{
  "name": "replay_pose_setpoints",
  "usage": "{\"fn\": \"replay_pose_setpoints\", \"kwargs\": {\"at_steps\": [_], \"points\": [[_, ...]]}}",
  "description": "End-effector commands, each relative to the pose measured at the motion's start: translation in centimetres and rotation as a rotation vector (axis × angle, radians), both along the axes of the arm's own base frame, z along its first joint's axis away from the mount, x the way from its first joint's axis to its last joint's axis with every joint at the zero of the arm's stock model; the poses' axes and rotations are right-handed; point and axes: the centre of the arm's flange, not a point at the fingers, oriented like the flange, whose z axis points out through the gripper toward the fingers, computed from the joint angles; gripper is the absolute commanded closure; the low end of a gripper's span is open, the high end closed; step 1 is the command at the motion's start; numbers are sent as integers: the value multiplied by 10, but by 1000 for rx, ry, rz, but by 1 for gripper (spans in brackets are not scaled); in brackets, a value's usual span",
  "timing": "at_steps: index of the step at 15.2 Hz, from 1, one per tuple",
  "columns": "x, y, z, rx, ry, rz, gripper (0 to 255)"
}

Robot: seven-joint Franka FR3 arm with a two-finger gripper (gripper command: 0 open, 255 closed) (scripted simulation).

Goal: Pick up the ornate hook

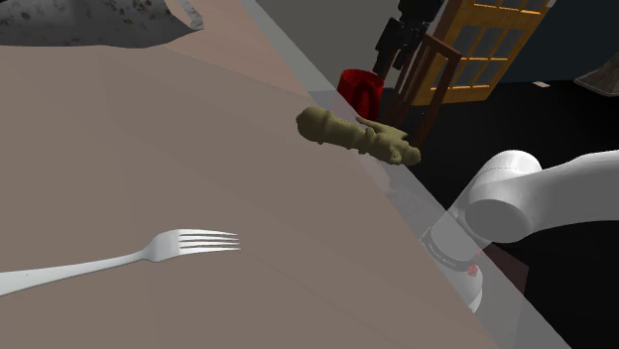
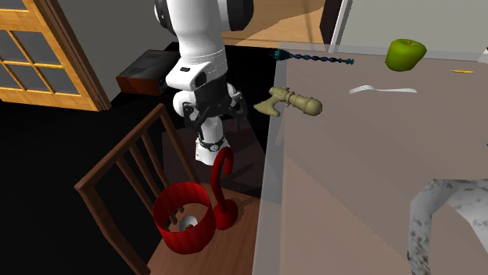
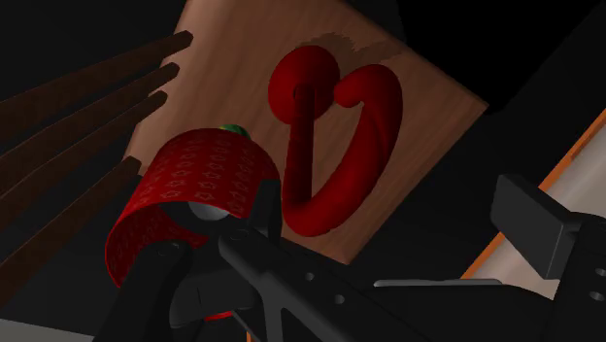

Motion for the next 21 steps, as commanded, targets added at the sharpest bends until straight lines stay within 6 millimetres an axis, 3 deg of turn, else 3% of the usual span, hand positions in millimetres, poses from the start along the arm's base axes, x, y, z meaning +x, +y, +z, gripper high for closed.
{"fn": "replay_pose_setpoints", "kwargs": {"at_steps": [1,11,21], "points": [[0,0,0,0,0,0,0],[-33,138,20,-96,26,101,0],[-80,274,27,-193,53,203,0]]}}
